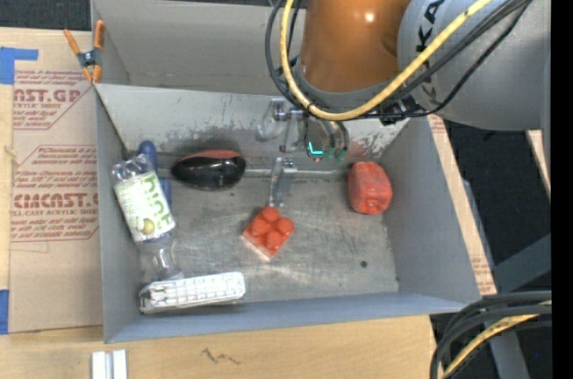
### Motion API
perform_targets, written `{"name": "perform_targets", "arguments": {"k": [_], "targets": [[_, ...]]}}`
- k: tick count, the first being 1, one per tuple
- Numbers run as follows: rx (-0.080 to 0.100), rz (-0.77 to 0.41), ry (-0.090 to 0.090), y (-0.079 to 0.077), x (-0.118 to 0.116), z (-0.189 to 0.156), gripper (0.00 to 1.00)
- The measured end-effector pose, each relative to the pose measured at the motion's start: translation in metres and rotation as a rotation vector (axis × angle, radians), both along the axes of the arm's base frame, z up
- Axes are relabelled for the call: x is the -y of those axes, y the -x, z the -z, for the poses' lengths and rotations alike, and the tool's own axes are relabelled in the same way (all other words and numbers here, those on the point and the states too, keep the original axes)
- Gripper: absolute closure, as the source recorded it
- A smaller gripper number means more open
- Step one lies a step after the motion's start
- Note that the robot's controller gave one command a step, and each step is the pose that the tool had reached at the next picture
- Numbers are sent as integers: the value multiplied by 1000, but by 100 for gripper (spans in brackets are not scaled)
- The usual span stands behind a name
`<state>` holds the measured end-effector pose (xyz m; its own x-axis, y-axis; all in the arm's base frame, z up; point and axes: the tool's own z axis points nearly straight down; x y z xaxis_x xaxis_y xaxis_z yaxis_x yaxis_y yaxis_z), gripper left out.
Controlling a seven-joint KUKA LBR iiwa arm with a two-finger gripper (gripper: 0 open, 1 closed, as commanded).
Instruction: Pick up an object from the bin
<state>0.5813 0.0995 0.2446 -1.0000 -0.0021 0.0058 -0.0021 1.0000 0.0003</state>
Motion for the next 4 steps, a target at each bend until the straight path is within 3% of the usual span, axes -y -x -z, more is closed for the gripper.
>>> {"name": "perform_targets", "arguments": {"k": [1,2,3,4], "targets": [[8,1,-1,-1,0,-5,0],[14,-8,-2,2,-14,45,0],[8,-67,-1,59,-10,99,0],[5,-104,-1,45,0,142,0]]}}
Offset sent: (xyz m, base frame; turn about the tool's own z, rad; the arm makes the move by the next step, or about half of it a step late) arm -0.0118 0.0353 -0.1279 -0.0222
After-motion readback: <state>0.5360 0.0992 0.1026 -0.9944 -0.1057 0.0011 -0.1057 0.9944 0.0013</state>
